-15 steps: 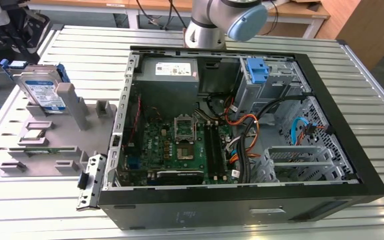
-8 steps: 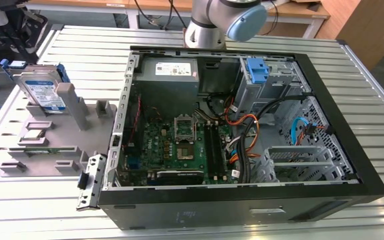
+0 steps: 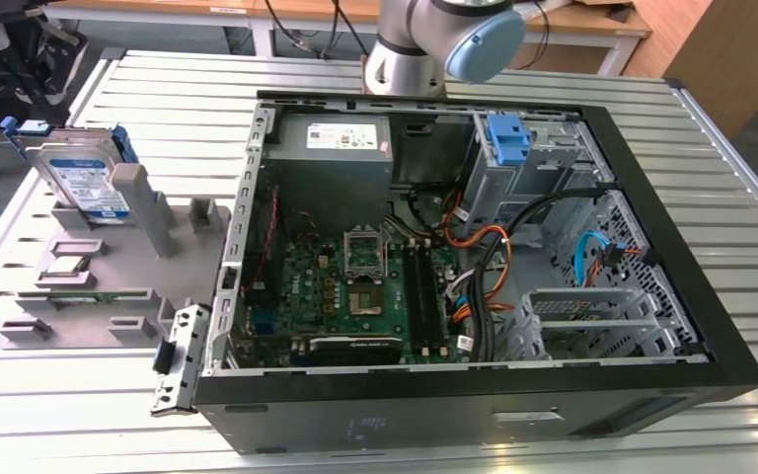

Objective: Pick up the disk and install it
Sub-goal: 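Reach for the disk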

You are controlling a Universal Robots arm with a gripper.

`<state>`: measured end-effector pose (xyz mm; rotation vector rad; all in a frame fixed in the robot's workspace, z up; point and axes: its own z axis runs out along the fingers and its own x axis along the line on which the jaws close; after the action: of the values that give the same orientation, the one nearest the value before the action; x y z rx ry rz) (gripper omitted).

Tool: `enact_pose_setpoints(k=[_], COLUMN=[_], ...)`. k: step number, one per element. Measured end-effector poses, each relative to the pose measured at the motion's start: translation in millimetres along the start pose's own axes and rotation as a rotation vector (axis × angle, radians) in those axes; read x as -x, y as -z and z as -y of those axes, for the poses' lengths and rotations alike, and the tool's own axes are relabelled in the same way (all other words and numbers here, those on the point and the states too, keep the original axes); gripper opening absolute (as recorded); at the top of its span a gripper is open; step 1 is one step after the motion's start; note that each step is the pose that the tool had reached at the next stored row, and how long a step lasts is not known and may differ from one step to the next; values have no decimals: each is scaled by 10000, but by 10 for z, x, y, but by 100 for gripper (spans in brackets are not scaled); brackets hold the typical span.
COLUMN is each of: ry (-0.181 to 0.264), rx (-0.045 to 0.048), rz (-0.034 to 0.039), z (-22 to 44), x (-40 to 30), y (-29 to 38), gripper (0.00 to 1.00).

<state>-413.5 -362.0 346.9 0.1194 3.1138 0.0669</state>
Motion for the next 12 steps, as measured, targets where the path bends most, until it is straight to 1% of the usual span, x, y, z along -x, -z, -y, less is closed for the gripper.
enact_pose_setpoints(k=[4, 12], ry=[0, 1], rx=[-1, -1], rz=[0, -2], z=[-20, -22], x=[-46, -49], y=[-21, -24], gripper=[11, 11])
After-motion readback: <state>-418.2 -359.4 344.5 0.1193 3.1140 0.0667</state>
